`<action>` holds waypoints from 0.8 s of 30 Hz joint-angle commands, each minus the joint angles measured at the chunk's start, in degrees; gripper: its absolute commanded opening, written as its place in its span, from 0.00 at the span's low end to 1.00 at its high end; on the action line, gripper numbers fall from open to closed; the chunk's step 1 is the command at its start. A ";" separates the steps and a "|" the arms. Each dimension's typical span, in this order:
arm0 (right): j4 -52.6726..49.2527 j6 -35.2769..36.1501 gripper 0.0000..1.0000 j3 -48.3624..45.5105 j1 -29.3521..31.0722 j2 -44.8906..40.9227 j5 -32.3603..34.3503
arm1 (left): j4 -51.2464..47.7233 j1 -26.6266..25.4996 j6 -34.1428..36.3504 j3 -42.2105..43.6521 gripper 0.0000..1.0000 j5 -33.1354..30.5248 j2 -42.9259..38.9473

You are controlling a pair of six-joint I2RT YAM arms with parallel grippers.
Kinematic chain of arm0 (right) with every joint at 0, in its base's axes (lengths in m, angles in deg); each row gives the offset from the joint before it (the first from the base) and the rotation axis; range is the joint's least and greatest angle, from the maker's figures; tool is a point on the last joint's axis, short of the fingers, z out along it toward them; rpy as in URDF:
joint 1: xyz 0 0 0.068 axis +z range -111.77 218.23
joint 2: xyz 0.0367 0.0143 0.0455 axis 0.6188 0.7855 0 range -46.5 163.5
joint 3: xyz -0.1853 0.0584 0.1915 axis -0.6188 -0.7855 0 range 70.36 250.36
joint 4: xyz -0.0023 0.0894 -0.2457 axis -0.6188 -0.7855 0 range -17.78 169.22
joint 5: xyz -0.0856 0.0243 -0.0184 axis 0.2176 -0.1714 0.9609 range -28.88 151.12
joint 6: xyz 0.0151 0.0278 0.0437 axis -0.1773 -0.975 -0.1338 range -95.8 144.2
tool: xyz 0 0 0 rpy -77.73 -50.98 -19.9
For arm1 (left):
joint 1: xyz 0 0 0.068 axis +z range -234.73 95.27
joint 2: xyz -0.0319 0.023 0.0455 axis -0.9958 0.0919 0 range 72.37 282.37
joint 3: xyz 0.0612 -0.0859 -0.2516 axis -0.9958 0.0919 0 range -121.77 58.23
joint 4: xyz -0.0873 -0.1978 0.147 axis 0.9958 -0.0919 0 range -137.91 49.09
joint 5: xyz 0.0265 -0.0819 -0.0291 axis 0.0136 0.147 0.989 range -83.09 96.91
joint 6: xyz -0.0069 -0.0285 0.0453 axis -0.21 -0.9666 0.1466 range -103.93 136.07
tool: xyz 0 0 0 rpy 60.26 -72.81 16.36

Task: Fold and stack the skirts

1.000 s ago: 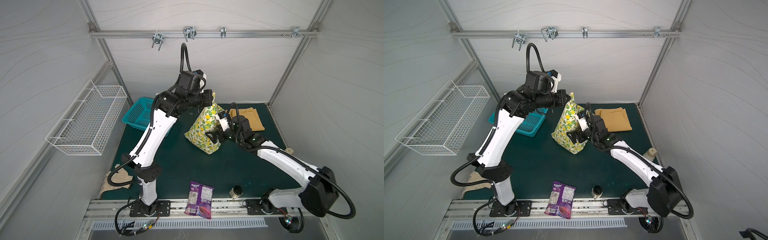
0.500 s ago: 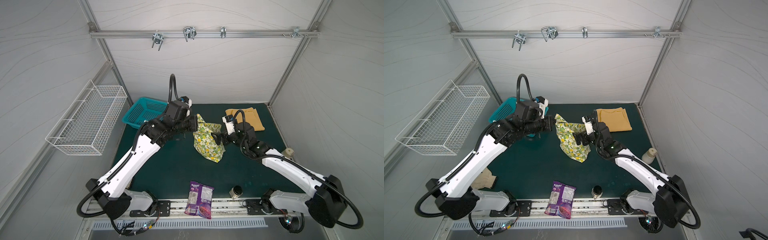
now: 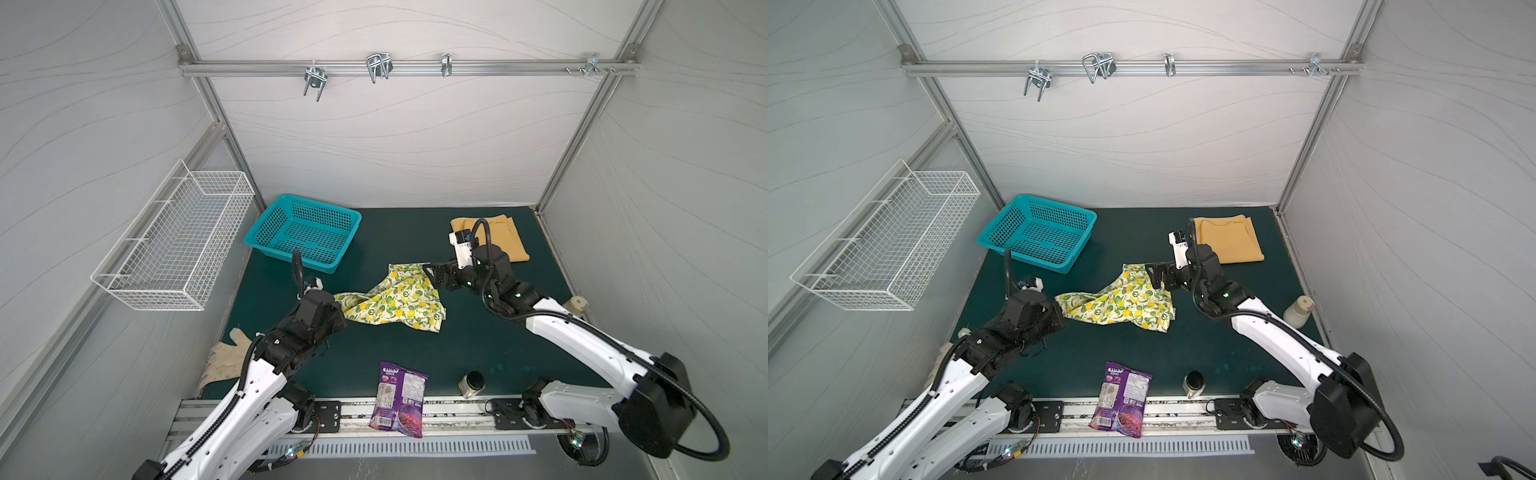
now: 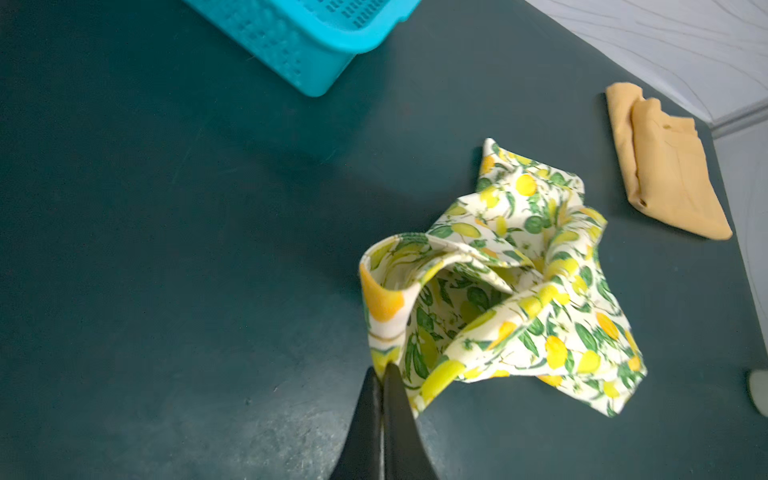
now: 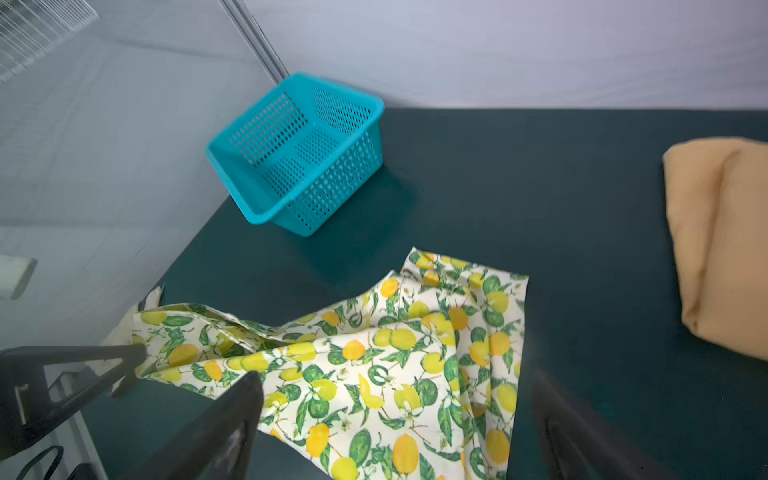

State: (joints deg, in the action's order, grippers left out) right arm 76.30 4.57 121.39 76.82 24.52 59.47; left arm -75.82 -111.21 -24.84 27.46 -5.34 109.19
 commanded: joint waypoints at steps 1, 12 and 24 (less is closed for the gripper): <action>-4.44 -3.22 0.99 3.81 0.45 5.61 -3.64 | 2.14 0.98 -7.34 4.59 0.23 -3.35 -4.15; -5.62 -6.79 0.99 8.49 0.63 17.67 -8.27 | 2.98 2.05 -10.51 9.23 0.56 -2.90 -7.01; -5.09 -11.80 0.99 11.57 0.89 28.63 -16.96 | 14.77 2.40 -5.16 2.33 0.66 5.62 16.95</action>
State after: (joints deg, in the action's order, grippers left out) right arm 69.83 -4.57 133.89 77.15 51.67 46.57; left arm -66.01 -109.09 -31.13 32.40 -2.17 123.27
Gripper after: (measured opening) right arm 0.991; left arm 0.656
